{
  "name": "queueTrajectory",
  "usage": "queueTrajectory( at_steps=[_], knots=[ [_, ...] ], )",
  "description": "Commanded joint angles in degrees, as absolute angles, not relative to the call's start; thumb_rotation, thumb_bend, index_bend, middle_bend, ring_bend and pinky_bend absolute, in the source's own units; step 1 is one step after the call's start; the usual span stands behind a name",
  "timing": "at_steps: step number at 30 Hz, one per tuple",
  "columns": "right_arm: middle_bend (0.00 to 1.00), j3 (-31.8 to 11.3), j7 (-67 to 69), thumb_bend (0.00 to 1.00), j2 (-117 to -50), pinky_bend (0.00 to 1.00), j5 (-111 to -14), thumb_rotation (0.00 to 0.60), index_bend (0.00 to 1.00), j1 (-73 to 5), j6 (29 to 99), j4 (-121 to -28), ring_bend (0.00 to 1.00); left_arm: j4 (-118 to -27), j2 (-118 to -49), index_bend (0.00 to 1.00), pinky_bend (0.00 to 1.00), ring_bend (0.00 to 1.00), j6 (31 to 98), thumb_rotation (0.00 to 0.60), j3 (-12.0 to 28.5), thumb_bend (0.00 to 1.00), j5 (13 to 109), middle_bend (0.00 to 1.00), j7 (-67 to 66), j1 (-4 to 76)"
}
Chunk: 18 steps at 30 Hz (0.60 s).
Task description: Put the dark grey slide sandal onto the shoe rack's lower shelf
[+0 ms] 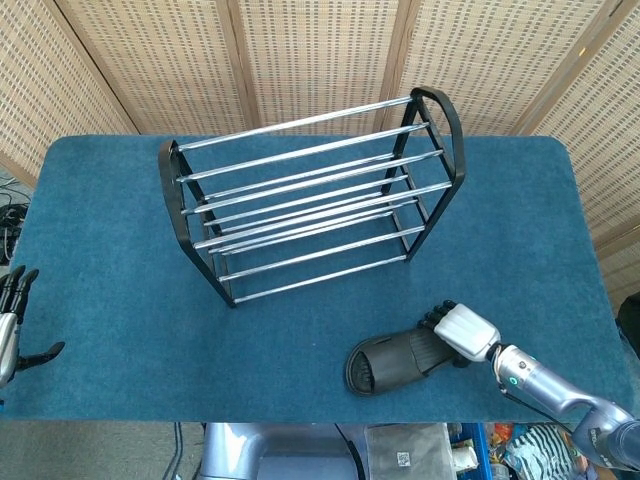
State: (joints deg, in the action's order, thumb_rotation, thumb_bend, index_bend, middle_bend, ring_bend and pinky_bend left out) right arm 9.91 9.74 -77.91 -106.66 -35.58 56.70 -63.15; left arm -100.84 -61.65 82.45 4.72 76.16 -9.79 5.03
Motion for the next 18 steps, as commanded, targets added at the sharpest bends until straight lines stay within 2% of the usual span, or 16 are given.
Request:
queueTrajectory(
  at_steps=[1,7,13,18],
  knots=[
    [0.56,10.17,10.53,0.2,-77.7,0.42,-106.25,0.6,0.56,-35.27,57.17,-63.43,0.41,-100.88,-61.6,0.0,0.0,0.0,82.46,0.6,4.7,0.16,76.19,0.0,-9.71,5.02],
    [0.63,9.35,12.14,0.21,-76.17,0.52,-104.38,0.6,0.57,-34.18,60.02,-66.14,0.5,-100.98,-61.41,0.0,0.0,0.0,82.35,0.6,4.62,0.17,76.3,0.0,-9.34,5.05],
    [0.64,6.78,10.16,0.22,-73.25,0.57,-99.72,0.6,0.58,-32.95,61.09,-73.82,0.52,-101.14,-60.96,0.0,0.0,0.0,82.37,0.6,4.42,0.16,76.77,0.0,-8.38,4.96],
    [0.65,2.92,2.88,0.27,-71.62,0.62,-92.11,0.6,0.58,-32.23,59.14,-82.41,0.55,-101.08,-60.45,0.0,0.0,0.0,82.43,0.6,4.16,0.17,77.5,0.0,-7.21,4.84]
  ],
)
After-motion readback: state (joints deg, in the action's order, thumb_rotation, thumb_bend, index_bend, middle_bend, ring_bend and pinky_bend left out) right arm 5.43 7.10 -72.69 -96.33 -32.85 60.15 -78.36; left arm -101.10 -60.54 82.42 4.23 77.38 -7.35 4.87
